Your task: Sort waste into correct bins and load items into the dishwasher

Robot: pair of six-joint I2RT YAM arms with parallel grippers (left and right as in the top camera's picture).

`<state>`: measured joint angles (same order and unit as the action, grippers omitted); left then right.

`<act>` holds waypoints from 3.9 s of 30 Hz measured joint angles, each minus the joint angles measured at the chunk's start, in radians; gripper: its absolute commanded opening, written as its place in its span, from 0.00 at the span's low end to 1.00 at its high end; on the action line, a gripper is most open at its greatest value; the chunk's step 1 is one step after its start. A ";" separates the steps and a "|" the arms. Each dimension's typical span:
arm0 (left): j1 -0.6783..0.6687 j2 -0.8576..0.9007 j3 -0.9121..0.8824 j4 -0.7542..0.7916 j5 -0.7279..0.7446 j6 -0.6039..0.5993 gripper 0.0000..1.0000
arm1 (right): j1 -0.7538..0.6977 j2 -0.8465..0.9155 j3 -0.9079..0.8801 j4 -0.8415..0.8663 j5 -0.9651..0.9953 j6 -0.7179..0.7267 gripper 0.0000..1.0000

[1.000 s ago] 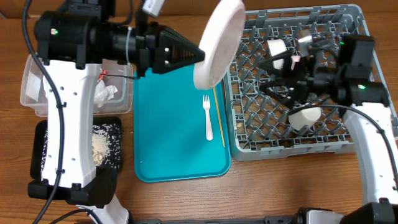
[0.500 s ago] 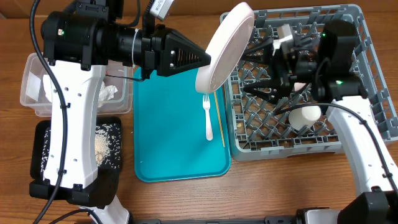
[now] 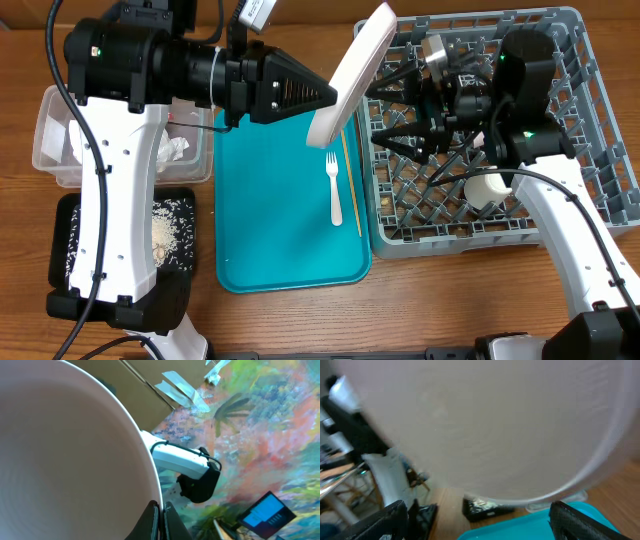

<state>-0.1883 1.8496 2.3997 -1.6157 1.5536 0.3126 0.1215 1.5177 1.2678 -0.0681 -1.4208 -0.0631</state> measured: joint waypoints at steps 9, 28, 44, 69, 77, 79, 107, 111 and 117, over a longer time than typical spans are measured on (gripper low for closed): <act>0.000 0.000 0.001 -0.023 0.000 0.000 0.04 | -0.010 0.000 0.000 0.124 0.076 0.066 0.93; 0.006 -0.024 0.017 -0.016 0.010 0.004 0.04 | -0.011 0.012 -0.008 0.266 -0.096 0.196 0.31; 0.025 -0.029 0.024 0.018 -0.063 0.011 0.16 | -0.008 0.013 -0.013 0.275 -0.111 0.169 0.13; 0.011 -0.028 0.022 0.114 -0.591 0.026 0.62 | 0.004 0.013 -0.013 0.263 -0.105 0.235 0.04; 0.011 -0.026 0.022 0.125 -0.637 0.027 0.62 | 0.008 0.011 -0.013 0.190 -0.006 0.245 0.04; 0.011 -0.023 0.022 0.130 -0.651 0.027 0.62 | 0.011 0.009 -0.013 0.166 0.037 0.252 0.04; 0.000 0.069 0.013 0.519 -0.767 -0.023 1.00 | 0.016 -0.013 -0.011 0.076 0.238 0.278 0.04; 0.000 0.069 0.013 0.597 -0.805 -0.072 1.00 | 0.010 -0.006 -0.011 0.066 0.214 0.286 0.04; 0.007 0.069 0.013 0.555 -1.031 -0.190 1.00 | 0.003 -0.003 -0.011 0.000 0.187 0.301 0.04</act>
<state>-0.1814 1.9190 2.4123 -1.0603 0.5228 0.1223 0.1249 1.5143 1.2568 -0.0681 -1.2339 0.2375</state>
